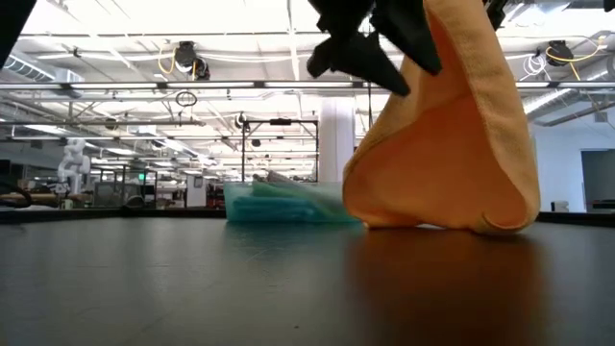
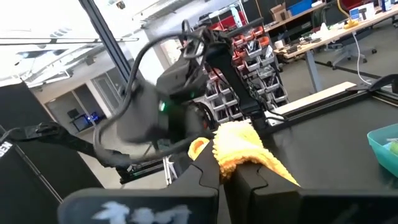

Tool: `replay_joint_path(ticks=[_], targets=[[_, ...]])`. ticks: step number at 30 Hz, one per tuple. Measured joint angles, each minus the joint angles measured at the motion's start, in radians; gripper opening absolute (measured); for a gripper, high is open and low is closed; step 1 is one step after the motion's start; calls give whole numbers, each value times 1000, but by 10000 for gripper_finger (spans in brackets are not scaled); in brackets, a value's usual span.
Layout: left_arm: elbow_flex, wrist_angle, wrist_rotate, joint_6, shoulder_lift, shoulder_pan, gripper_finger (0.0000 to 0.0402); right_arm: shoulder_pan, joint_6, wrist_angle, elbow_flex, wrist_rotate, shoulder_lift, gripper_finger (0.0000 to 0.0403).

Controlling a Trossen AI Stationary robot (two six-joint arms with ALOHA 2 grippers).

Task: Fold microfiber towels
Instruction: Fold the orange microfiber towel

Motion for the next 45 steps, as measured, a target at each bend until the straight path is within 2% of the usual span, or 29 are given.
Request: replay_joint_path(ticks=[4,7,9,13,15,18,21,23,27,30,36,42,45], targets=[[0,4,-247,25,26,-46,207,0,0,-6,0,-1,0,0],[-1,13,-418,165,38,-85,207,0,-1,-8,0,-1,0,0],[0,21,-489,283,41,-107,207,0,0,-14,0,-3,1,0],[1,64,-482,468,61,-116,207,0,-1,-28,0,-4,0,0],[-1,81,-441,488,77,-116,207,0,-2,-37,0,-4,1,0],[0,166,-325,474,101,-113,207,0,-3,-49,0,-4,0,0],[1,206,-310,495,141,-113,207,0,-3,-63,0,-4,0,0],[-1,204,-355,532,163,-114,207,0,-3,-65,0,-5,1,0],[-1,219,-589,631,176,-118,207,0,-3,-69,0,-7,1,0],[1,240,-688,663,185,-107,207,0,-3,-67,0,-7,0,0],[1,247,-693,625,189,-86,207,0,-3,-65,0,-7,0,0],[0,245,-788,628,189,-65,207,1,11,-23,0,-9,0,0],[0,241,-892,647,189,-43,207,2,12,23,0,-52,1,0]])
